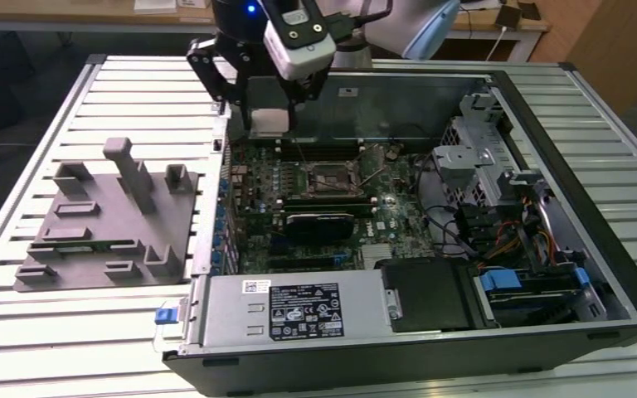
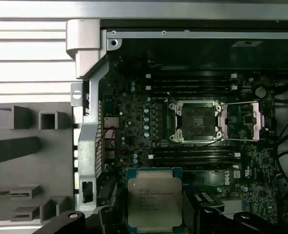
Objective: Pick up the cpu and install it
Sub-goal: 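Pick up the cpu and move it towards the insertion slot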
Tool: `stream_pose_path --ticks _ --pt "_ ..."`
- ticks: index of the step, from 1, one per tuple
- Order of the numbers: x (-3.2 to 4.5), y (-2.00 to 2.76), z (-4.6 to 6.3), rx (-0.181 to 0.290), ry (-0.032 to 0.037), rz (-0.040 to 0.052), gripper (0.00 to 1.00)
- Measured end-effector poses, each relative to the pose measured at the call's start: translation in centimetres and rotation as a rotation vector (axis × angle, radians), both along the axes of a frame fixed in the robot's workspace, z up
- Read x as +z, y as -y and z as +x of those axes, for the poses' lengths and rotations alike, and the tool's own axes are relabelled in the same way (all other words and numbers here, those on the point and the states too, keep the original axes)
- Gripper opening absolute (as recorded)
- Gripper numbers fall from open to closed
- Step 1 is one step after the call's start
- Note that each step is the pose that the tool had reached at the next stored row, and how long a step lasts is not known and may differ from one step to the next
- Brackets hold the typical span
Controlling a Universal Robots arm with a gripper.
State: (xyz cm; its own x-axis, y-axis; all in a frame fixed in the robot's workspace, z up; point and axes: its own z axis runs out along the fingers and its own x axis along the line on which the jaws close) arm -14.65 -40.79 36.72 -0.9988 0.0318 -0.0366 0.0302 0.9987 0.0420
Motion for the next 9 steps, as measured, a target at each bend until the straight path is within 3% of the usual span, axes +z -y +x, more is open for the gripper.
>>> stream_pose_path --ticks 9 --pt "-0.72 0.00 2.9 0.000 -0.0001 0.0001 0.54"
